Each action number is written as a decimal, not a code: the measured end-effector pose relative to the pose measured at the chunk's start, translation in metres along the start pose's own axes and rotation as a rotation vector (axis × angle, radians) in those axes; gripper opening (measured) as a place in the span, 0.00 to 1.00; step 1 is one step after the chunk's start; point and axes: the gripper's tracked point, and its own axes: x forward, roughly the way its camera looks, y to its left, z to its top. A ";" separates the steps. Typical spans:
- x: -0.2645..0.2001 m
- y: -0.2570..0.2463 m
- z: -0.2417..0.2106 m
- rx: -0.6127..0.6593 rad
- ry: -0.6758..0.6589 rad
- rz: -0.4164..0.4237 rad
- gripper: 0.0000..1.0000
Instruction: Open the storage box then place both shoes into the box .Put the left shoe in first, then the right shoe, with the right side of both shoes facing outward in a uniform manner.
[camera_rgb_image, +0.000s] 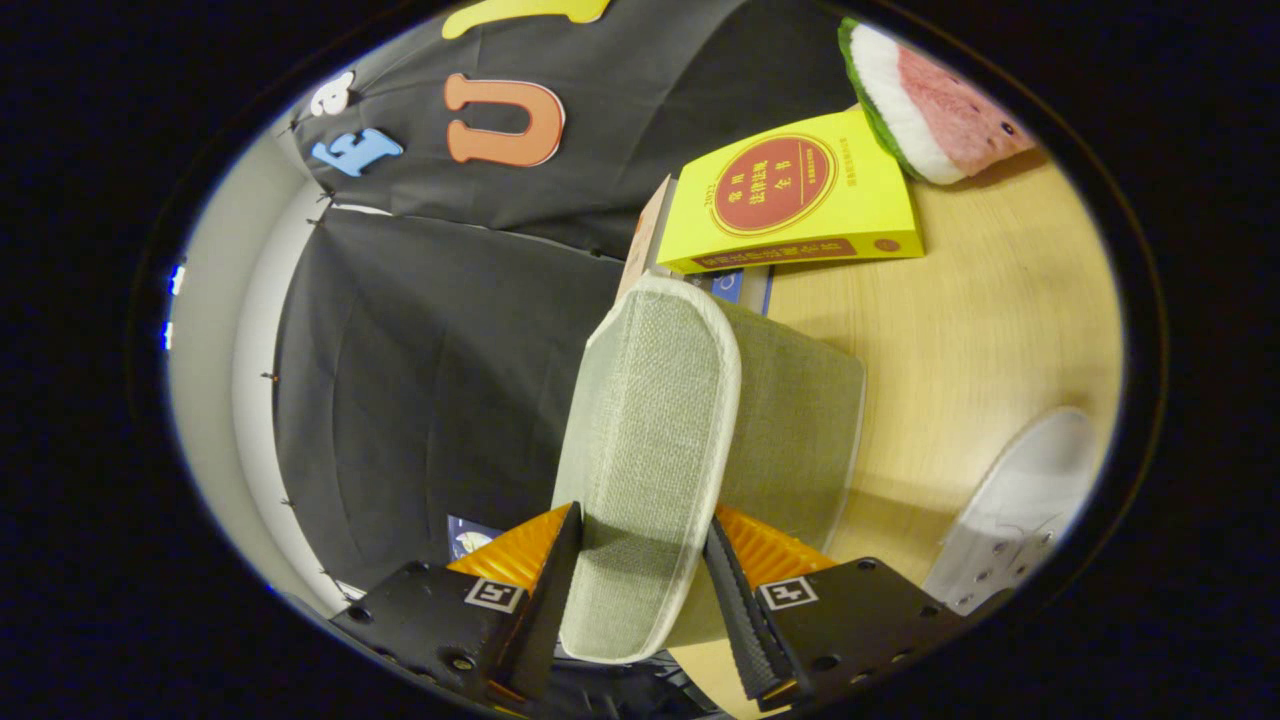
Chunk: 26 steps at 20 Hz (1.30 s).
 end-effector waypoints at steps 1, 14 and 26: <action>0.001 -0.001 0.000 0.007 -0.004 -0.016 0.68; -0.021 0.014 0.004 0.046 -0.002 -0.189 0.18; -0.033 0.131 0.015 0.002 -0.084 -0.209 0.00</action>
